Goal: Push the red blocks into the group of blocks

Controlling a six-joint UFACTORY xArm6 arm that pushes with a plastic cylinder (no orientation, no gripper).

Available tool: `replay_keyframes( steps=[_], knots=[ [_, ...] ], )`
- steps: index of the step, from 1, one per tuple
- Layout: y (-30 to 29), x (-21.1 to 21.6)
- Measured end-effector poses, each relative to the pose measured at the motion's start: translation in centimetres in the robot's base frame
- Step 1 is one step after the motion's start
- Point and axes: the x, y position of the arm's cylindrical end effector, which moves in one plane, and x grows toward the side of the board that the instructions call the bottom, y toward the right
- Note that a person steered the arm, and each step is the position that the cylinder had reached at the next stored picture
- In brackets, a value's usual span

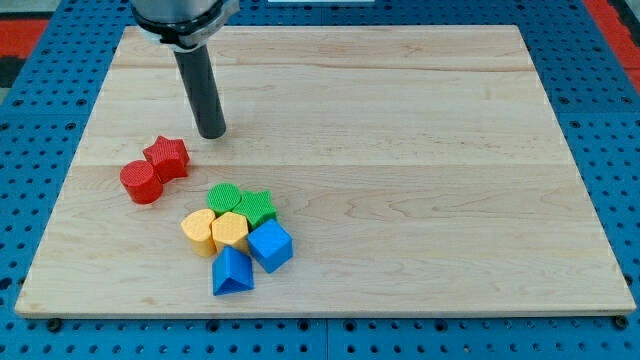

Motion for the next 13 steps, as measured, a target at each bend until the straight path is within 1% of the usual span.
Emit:
replay_keyframes(
  steps=[1, 2, 3, 4, 5, 6, 7, 8, 9, 10, 11, 13],
  knots=[
    [-4.4, 1.7],
    [-7.5, 2.7],
    [-8.9, 3.3],
    [-8.9, 4.4],
    [-4.9, 4.9],
    [-6.0, 9.1],
    [-8.4, 11.0],
    [-10.2, 10.7],
    [-13.3, 11.4],
    [-11.1, 13.7],
    [-6.4, 14.6],
    [-1.7, 17.0]
  ],
)
